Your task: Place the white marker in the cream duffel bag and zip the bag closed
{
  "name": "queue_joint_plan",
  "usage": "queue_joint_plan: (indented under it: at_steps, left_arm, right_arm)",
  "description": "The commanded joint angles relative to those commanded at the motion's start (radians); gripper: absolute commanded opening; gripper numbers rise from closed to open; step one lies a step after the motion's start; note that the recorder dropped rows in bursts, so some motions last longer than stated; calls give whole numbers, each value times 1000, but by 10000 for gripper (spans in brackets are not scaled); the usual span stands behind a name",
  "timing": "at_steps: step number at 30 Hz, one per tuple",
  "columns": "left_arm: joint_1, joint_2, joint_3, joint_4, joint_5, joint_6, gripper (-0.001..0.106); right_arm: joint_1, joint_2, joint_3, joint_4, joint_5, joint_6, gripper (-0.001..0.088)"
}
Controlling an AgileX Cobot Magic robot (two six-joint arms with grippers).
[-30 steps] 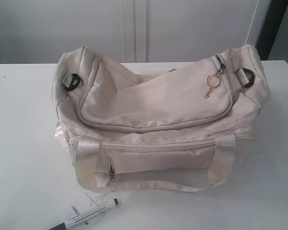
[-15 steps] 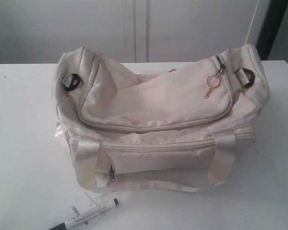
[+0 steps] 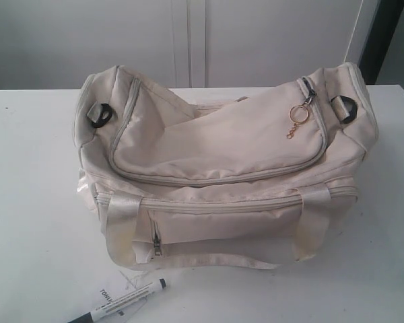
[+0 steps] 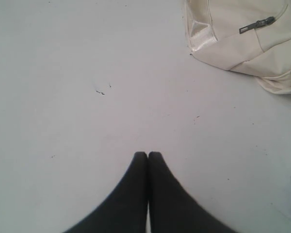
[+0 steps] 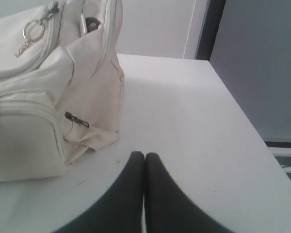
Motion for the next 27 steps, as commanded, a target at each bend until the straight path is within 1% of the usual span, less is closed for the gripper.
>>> queue_joint_plan:
  at_steps: [3,8,22,24,27]
  left_arm:
    - [0,0,0,0,0,0,0]
    - [0,0,0,0,0,0,0]
    - [0,0,0,0,0,0,0]
    - [-16,0,0,8,0,0,0]
    - [-16,0,0,8,0,0,0]
  right_arm:
    - [0,0,-15,0,-37,0,0]
    - [0,0,-17,0,-141,0,0]
    - [0,0,-17,0,-144,0,0]
    - [0,0,-17,0,-144,0,0]
    - [0,0,-17,0,-144,0,0]
